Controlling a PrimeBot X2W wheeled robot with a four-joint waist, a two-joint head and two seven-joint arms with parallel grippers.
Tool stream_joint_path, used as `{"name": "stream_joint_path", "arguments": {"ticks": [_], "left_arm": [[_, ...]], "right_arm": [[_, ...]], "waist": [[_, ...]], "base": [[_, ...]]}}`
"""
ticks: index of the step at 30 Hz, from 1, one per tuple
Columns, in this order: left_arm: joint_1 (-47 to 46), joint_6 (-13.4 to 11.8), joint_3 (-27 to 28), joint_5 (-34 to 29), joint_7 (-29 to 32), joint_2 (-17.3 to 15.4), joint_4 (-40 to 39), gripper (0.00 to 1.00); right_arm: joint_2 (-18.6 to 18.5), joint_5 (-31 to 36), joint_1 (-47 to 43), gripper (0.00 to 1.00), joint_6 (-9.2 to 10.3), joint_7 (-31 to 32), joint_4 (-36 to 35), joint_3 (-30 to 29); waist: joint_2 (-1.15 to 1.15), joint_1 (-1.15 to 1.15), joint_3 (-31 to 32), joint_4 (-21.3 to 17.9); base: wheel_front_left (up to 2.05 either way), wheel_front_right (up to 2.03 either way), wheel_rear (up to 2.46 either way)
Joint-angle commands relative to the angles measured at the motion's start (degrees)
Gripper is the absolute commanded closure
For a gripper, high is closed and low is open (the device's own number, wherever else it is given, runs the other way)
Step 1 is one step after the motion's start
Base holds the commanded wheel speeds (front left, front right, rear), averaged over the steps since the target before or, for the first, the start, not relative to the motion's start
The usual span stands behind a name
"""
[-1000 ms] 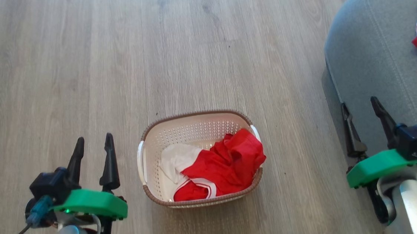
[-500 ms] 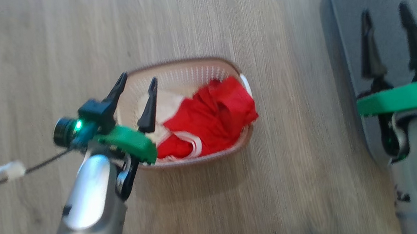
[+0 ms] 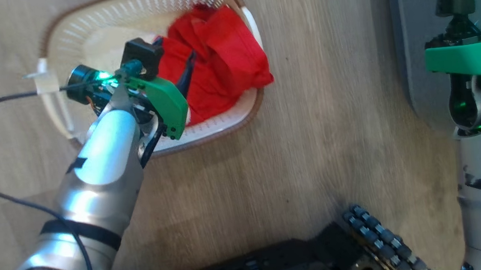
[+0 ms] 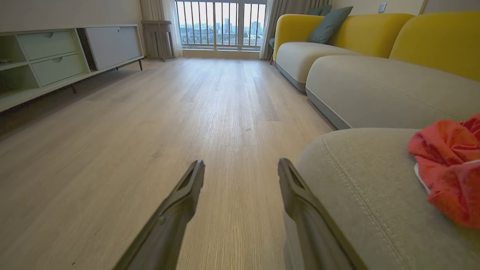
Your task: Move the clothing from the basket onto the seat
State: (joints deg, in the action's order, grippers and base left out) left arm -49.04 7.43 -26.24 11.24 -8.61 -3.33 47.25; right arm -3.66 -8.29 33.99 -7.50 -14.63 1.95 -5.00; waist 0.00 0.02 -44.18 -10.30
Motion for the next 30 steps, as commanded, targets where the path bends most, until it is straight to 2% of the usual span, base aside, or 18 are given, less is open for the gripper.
{"name": "stream_joint_path", "arguments": {"ticks": [1, 7, 16, 30], "left_arm": [[-0.6, 0.0, -0.2, 1.5, 0.7, -1.2, 0.4, 0.0], [-3.1, 0.0, -6.4, 8.5, 2.1, -0.6, 2.8, 0.0], [-5.3, 0.0, -14.7, 14.9, 3.2, -2.5, 2.5, 0.0], [-9.8, 0.1, -20.4, 20.2, 2.4, -3.8, 6.0, 0.0]], "right_arm": [[0.8, -1.0, -0.6, 0.0, 0.01, -0.4, -2.1, 1.0], [0.8, -2.3, -0.8, 0.0, 0.01, -0.4, -2.0, 0.2], [0.8, -3.5, -0.4, 0.0, 0.01, -0.4, -2.0, 0.5], [0.8, -5.2, -0.4, 0.0, 0.01, -0.4, -1.7, 0.7]], "waist": [[0.0, -0.02, -4.8, -3.4], [0.0, -0.02, -6.3, -3.9], [0.0, -0.02, -8.1, -5.3], [0.0, -0.02, -12.0, -7.8]], "base": [[0.0, 0.0, 0.0], [0.0, 0.0, 0.0], [0.0, 0.0, 0.0], [0.0, 0.0, 0.0]]}}
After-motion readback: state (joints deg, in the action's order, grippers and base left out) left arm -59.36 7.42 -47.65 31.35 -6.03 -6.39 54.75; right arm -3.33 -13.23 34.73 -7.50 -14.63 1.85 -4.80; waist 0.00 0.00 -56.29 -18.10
